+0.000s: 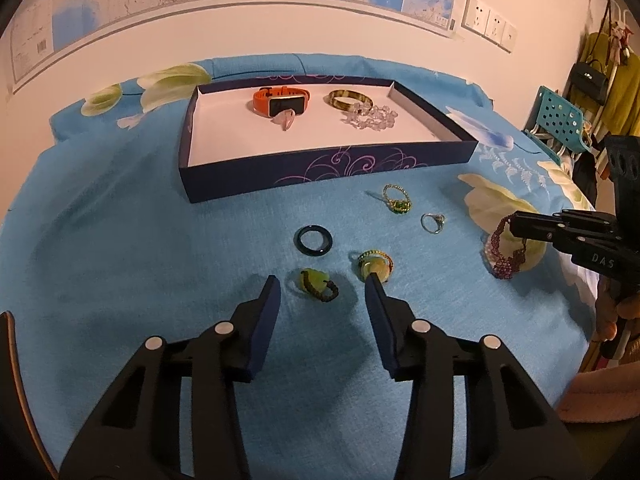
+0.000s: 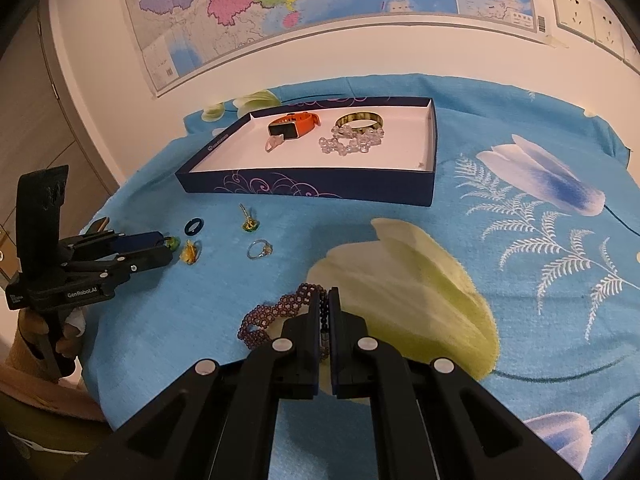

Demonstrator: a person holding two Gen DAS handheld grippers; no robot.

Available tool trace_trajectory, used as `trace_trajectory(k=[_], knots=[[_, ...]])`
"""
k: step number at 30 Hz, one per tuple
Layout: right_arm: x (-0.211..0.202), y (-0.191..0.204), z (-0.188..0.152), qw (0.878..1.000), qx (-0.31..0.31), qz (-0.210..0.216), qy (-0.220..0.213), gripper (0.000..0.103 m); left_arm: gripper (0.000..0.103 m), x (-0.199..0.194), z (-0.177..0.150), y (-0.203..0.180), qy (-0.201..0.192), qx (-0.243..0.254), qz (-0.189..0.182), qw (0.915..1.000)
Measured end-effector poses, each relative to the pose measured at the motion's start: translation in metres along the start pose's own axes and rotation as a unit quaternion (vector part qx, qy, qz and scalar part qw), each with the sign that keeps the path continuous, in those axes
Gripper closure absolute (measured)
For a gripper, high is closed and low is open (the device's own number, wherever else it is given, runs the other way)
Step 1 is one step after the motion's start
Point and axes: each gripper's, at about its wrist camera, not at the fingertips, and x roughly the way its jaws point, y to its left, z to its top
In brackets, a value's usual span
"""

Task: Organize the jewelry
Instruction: 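Grasp the maroon beaded bracelet with the right tool while the left tool grasps the green-stone ring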

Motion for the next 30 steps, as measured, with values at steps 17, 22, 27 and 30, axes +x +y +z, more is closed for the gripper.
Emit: trace_trajectory(k=[17,22,27,30], knots=[[-0.0005,-0.0008,0.0009,1.0,0.007,0.009,-0.004,0.1,0.085,0.0052,0.0019,0.0024,0.009,-0.01,0.006,0.9999],[-0.0004,0.0006,0.0017,1.0,0.006,0.011,-0.005,0.1,0.087,0.0038,0.0014,0.0007,0.008,-0.007,0.008,0.9999],[-0.0018,0.0027,0.0041,1.0,0.005,0.014,-0.01,0.1,0.087,0.0011,0.0007,-0.001,0.002,-0.005,0.001,1.0],[-0.0022,0.0038,0.006,1.0,0.004,0.017,-0.013,0.1,0.087,0.0,0.0003,-0.0028,0.001,-0.002,-0.001,1.0]])
